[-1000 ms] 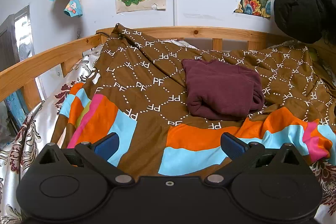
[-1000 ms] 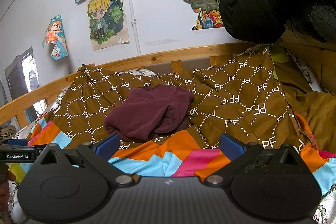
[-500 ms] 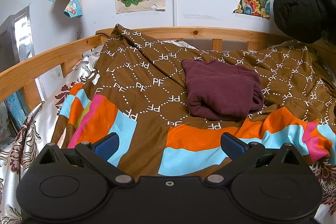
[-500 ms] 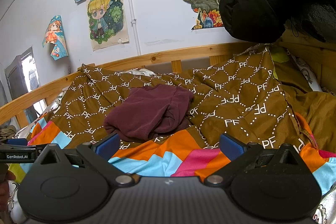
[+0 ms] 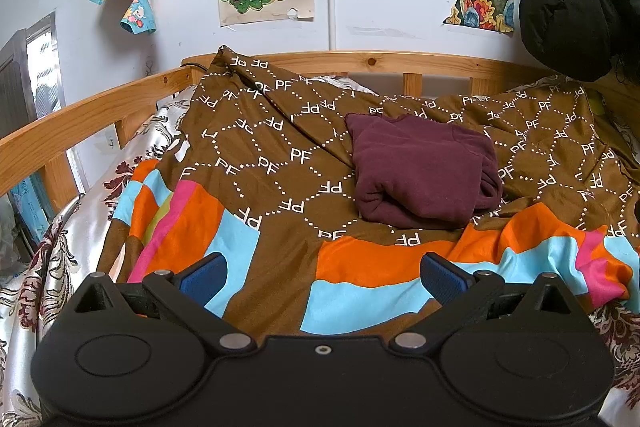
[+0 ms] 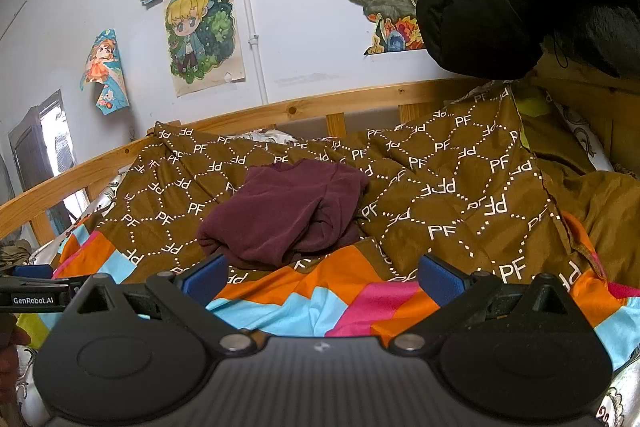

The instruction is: Fold small clothes

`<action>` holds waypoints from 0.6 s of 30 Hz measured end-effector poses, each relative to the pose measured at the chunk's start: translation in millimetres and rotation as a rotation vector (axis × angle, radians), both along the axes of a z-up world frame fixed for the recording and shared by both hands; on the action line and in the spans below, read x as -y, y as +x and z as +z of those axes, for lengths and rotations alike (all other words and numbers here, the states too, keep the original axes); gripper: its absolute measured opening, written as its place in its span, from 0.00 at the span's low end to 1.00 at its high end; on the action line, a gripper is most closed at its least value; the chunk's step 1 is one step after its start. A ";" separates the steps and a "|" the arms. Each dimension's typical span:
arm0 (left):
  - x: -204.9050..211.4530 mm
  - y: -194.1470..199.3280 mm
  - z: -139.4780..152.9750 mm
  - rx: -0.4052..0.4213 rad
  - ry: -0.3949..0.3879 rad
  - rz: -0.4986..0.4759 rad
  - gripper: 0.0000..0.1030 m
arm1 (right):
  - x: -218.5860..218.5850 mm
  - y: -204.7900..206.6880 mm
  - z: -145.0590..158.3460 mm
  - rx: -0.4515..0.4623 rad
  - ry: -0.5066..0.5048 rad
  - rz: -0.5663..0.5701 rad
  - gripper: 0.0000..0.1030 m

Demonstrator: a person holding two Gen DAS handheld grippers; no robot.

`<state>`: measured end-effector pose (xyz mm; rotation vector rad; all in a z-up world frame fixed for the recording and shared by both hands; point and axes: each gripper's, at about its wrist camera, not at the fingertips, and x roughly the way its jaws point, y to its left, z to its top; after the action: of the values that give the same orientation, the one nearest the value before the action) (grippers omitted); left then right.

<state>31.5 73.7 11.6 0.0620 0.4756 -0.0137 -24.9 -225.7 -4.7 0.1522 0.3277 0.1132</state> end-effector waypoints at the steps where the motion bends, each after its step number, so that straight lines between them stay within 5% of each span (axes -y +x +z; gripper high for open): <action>1: -0.1 0.1 0.1 0.000 0.000 0.000 0.99 | 0.1 -0.3 -0.3 0.000 0.000 0.000 1.00; 18: 0.1 0.8 -0.3 -0.001 0.008 -0.011 0.99 | -0.1 0.0 -0.1 0.002 -0.001 -0.001 1.00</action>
<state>32.3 73.7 11.3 0.0721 0.4764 -0.0223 -25.0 -225.6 -4.8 0.1508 0.3259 0.1118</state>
